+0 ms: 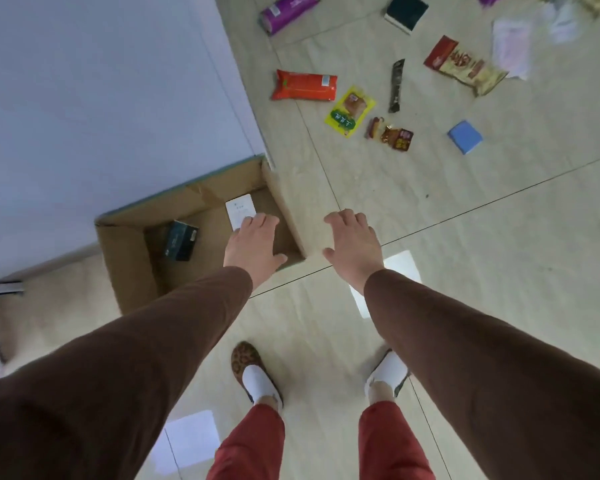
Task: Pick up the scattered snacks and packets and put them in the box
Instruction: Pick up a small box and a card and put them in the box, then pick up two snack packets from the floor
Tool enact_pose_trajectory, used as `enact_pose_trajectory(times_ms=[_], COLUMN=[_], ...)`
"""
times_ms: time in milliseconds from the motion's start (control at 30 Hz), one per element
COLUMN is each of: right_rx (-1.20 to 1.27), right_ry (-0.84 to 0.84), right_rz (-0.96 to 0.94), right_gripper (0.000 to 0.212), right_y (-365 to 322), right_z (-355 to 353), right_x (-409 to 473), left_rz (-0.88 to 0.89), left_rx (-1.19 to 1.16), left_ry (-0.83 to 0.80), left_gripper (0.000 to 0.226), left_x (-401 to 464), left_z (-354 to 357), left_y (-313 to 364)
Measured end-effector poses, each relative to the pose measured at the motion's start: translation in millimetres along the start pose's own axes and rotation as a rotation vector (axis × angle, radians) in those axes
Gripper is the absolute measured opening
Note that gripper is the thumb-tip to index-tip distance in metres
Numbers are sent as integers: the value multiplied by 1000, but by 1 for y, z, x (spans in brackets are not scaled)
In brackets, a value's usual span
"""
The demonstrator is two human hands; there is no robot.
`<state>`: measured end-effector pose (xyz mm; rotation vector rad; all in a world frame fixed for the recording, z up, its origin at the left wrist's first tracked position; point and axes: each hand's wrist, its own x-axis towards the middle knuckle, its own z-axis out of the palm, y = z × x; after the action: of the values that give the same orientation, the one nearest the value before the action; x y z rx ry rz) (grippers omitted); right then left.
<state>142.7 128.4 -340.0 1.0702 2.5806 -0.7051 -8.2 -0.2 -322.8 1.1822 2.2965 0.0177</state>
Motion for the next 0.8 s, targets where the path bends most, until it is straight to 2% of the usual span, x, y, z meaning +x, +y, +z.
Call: enact_pose_trajectory(times_ms=[433,800], right_rx=[21,65], right_ry=[28,52], right_rz=[80,140], right_gripper=[51,51], right_y=[258,387], right_z=[-129,-221], right_x=[-24,65], left_rz=[66,139], left_rx=[32,46], left_ry=[-42,-48], left_gripper=[47,46], left_x=[78,218], left_z=[13,-7], left_y=[258,396])
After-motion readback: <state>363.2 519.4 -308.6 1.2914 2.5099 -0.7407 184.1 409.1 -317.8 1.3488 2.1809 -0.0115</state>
